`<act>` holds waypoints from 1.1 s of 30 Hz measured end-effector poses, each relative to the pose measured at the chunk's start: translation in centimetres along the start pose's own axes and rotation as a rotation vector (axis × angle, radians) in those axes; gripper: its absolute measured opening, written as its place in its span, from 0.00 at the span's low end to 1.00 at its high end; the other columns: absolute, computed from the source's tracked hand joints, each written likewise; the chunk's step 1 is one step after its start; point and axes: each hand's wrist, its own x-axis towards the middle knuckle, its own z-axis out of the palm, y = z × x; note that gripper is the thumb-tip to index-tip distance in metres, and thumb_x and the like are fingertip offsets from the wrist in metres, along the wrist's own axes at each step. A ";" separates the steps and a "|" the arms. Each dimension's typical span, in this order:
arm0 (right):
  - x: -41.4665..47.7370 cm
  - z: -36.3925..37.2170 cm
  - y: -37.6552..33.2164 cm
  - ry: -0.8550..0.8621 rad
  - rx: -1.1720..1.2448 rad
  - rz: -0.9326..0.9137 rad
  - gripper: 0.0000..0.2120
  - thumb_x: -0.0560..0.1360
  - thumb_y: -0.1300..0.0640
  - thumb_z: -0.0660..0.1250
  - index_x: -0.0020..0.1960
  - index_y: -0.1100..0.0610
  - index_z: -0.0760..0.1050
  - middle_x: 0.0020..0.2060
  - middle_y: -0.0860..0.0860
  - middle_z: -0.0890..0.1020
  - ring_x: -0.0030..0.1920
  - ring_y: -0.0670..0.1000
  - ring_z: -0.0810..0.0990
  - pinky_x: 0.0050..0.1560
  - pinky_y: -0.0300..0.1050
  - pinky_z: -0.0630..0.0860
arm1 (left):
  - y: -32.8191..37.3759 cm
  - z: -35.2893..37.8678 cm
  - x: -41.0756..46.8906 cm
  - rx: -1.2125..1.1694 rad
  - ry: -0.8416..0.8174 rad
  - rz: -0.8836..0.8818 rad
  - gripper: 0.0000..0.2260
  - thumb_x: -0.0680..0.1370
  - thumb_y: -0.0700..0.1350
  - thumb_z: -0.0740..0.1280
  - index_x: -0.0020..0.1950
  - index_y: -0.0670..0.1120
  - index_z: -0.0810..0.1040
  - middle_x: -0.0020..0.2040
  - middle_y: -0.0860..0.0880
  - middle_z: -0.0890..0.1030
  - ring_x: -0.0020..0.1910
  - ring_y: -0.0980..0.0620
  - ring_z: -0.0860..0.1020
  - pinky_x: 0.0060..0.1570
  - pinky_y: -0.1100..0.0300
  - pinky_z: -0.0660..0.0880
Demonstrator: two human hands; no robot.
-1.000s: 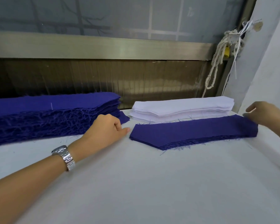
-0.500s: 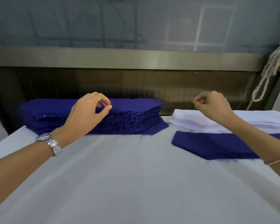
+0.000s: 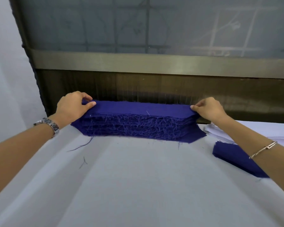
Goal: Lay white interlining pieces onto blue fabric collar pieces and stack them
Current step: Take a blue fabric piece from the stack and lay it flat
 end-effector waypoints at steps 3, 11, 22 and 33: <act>0.2 -0.3 -0.1 0.040 0.012 -0.002 0.08 0.77 0.51 0.73 0.43 0.55 0.83 0.41 0.51 0.82 0.46 0.52 0.78 0.47 0.47 0.72 | -1.2 0.0 0.5 -0.028 -0.038 -0.040 0.15 0.79 0.54 0.68 0.61 0.48 0.81 0.59 0.45 0.82 0.56 0.44 0.80 0.51 0.46 0.78; 0.5 -0.4 -0.1 0.052 0.085 0.032 0.07 0.76 0.55 0.74 0.42 0.57 0.82 0.42 0.52 0.82 0.49 0.53 0.78 0.50 0.50 0.72 | -1.9 0.2 1.8 -0.032 -0.091 -0.039 0.13 0.79 0.54 0.68 0.59 0.49 0.82 0.58 0.45 0.82 0.56 0.44 0.79 0.52 0.45 0.78; 0.0 -0.3 0.0 0.084 -0.065 -0.117 0.09 0.80 0.56 0.68 0.53 0.61 0.83 0.46 0.53 0.81 0.47 0.52 0.77 0.48 0.48 0.71 | -1.9 0.2 3.6 -0.058 -0.250 0.029 0.16 0.80 0.50 0.67 0.66 0.45 0.79 0.64 0.42 0.79 0.63 0.42 0.76 0.64 0.42 0.73; -1.7 -0.4 1.7 0.370 -0.043 -0.444 0.08 0.78 0.59 0.71 0.54 0.60 0.86 0.47 0.56 0.85 0.42 0.51 0.79 0.44 0.44 0.72 | -2.1 0.7 5.2 -0.058 -0.460 0.083 0.18 0.84 0.43 0.60 0.74 0.48 0.70 0.74 0.44 0.70 0.73 0.42 0.67 0.73 0.45 0.63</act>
